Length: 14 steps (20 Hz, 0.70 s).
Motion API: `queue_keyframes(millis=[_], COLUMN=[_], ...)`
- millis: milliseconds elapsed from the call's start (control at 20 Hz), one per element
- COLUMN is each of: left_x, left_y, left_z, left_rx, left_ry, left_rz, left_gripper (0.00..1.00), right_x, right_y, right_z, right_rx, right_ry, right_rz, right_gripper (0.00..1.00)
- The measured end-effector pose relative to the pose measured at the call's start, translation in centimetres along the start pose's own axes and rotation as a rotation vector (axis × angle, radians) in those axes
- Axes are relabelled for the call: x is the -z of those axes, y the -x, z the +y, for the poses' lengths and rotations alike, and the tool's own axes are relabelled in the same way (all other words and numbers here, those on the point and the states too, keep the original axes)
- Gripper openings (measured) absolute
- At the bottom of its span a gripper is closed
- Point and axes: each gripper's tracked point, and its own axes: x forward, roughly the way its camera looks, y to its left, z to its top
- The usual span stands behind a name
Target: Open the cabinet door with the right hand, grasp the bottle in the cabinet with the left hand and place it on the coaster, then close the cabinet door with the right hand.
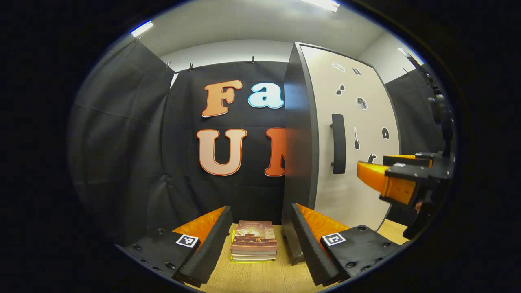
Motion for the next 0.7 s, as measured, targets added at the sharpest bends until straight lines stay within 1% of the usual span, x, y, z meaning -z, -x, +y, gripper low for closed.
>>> queue_keyframes(millis=[100,200,250,300,350,400,450,500,550,600,700], left_x=[0.3,0.7,0.9,1.0,1.0,1.1,1.1,1.1,1.1,1.1,1.2], left_y=[-0.1,-0.4,-0.5,-0.7,-0.9,-1.0,-1.3,-1.4,-1.6,-1.8,-2.1], left_z=[0.4,1.0,1.3,1.5,1.8,2.1,2.4,2.7,2.8,3.0,3.2], left_rx=[-0.006,-0.013,-0.014,-0.015,-0.017,-0.017,-0.014,-0.01,-0.005,0.002,0.026], left_ry=[0.007,0.013,0.016,0.017,0.016,0.014,0.012,0.01,0.008,0.006,0.006], left_rz=[0.008,0.016,0.019,0.022,0.022,0.024,0.024,0.023,0.022,0.02,0.022], left_gripper=[0.95,0.94,0.94,0.94,0.95,0.94,0.94,0.94,0.94,0.95,0.95], right_x=[-0.9,-1.3,-1.4,-1.4,-1.5,-1.4,-1.4,-1.2,-1.1,-1.1,-1.2], right_y=[-1.8,-3.6,-4.4,-5.2,-6.1,-6.7,-7.2,-7.5,-7.7,-7.7,-7.6], right_z=[0.5,1.0,1.3,1.6,1.9,2.0,2.0,2.2,2.2,2.3,2.6], right_rx=[-0.007,-0.009,-0.013,-0.017,-0.014,-0.005,0.008,0.013,0.027,0.03,0.05], right_ry=[-0.019,-0.049,-0.063,-0.071,-0.076,-0.081,-0.087,-0.094,-0.1,-0.109,-0.125], right_rz=[-0.014,-0.021,-0.017,-0.011,-0.009,-0.005,-0.001,0.003,0.003,0.002,-0.006], right_gripper=[0.94,0.9,0.86,0.83,0.79,0.77,0.71,0.68,0.6,0.51,0.41])
